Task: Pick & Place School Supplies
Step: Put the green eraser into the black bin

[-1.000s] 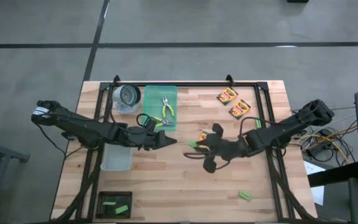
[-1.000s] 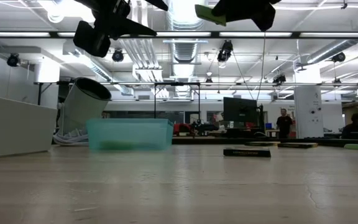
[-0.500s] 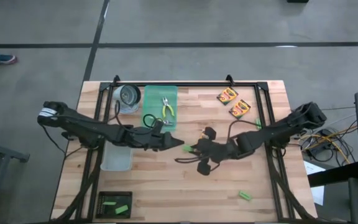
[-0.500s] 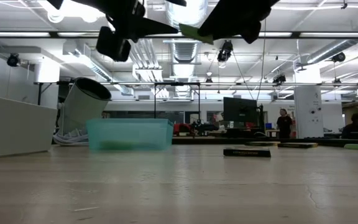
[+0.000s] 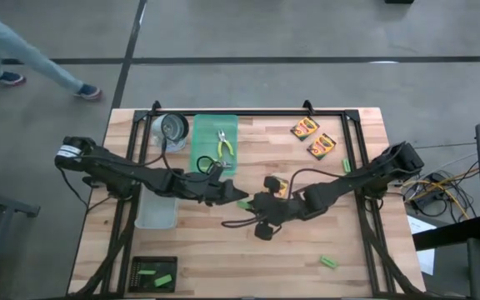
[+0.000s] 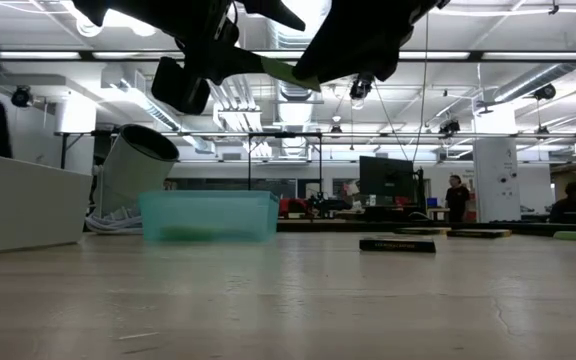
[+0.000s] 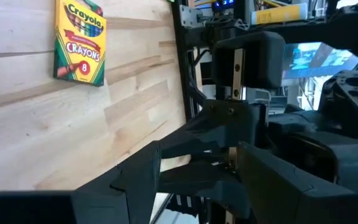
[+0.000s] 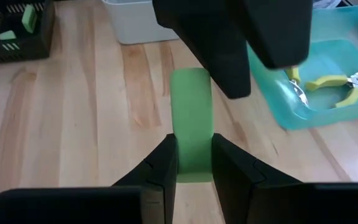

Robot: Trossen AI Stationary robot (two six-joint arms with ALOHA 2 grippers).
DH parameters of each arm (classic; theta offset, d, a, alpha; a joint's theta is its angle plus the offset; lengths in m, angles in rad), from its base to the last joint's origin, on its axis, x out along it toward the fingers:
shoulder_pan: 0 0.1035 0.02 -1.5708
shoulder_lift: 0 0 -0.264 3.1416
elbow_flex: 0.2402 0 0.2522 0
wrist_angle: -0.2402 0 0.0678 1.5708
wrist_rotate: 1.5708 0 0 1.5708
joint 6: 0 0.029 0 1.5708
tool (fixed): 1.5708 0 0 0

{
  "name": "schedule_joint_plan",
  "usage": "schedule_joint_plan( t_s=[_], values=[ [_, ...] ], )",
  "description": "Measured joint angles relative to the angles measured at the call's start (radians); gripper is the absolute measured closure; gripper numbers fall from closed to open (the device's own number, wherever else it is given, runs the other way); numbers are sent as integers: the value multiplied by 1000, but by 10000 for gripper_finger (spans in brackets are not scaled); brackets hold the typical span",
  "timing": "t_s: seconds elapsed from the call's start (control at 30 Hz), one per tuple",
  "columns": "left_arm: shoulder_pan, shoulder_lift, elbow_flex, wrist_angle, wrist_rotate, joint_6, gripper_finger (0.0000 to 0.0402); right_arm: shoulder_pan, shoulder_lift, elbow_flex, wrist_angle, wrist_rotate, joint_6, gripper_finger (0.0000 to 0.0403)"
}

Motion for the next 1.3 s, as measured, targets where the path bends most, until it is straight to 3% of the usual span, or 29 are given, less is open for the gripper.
schedule_joint_plan(
  t_s=[1.13, 1.3],
  values=[
    [1, 6, 0, -33, 23, 44, 186, -23, -10, 30, -3, 13, -66, 323],
    [1, 6, 0, -33, 23, 43, 200, -24, -10, 30, -4, 11, -66, 323]
  ],
)
